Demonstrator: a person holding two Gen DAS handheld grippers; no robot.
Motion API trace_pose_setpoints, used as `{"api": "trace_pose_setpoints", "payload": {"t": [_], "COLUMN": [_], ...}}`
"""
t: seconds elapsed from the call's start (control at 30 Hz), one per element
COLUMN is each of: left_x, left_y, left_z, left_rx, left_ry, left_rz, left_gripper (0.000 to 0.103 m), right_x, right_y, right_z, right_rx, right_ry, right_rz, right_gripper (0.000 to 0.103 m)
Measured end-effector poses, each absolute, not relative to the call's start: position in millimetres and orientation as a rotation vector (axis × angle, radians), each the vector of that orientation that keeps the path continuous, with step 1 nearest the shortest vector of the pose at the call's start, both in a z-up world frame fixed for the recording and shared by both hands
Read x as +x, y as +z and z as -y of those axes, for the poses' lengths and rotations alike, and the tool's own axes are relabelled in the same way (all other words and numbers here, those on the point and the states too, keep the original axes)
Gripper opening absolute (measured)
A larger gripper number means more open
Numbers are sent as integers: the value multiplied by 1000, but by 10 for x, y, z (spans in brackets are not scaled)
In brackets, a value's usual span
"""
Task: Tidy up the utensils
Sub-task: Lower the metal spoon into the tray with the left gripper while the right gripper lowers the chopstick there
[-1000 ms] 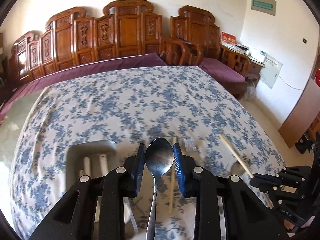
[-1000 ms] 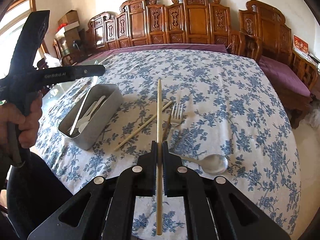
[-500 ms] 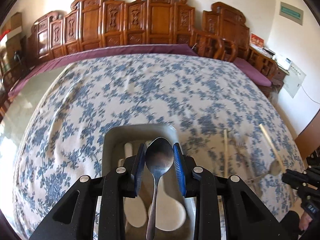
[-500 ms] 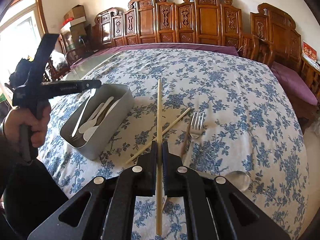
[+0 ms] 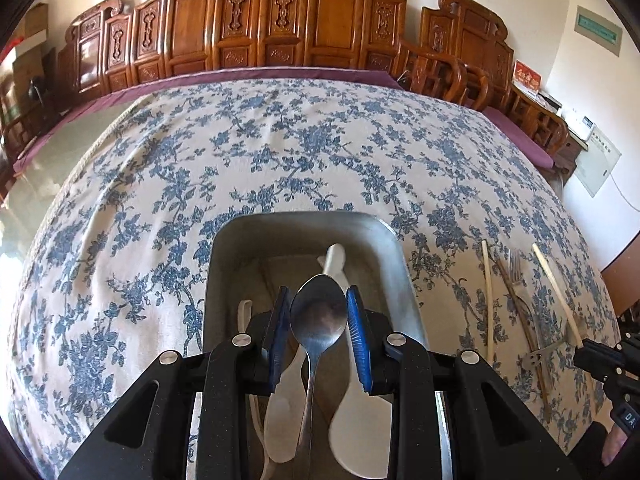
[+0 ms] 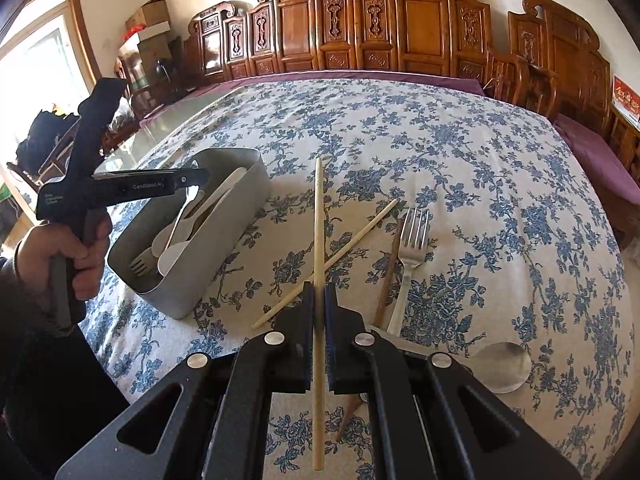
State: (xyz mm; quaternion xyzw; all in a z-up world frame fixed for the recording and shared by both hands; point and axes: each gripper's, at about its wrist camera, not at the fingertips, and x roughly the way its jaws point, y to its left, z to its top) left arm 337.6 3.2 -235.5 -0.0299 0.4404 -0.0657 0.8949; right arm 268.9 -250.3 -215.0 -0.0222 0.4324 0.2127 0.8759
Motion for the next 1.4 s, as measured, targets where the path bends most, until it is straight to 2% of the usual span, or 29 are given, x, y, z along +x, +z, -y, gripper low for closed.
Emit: {"api": "trace_pose_setpoints", "payload": {"t": [0.27, 0.83, 1.4], "left_x": [3396, 2874, 2799], "left_y": [-2394, -1960, -2091], "left_z": [-54, -376, -949], "left_rx": [-44, 8, -53], "left_ry": [-125, -85, -16], "left_rz": [-945, -862, -862], "left_gripper": [27, 27, 27], "right_x": [2714, 2739, 3146], "right_y": [-2138, -1902, -2113], "right_z": [2380, 1666, 915], "right_rx": [-57, -64, 17], "right_ry": [452, 548, 598], "right_rz": [-906, -882, -996], "right_gripper": [6, 6, 6]}}
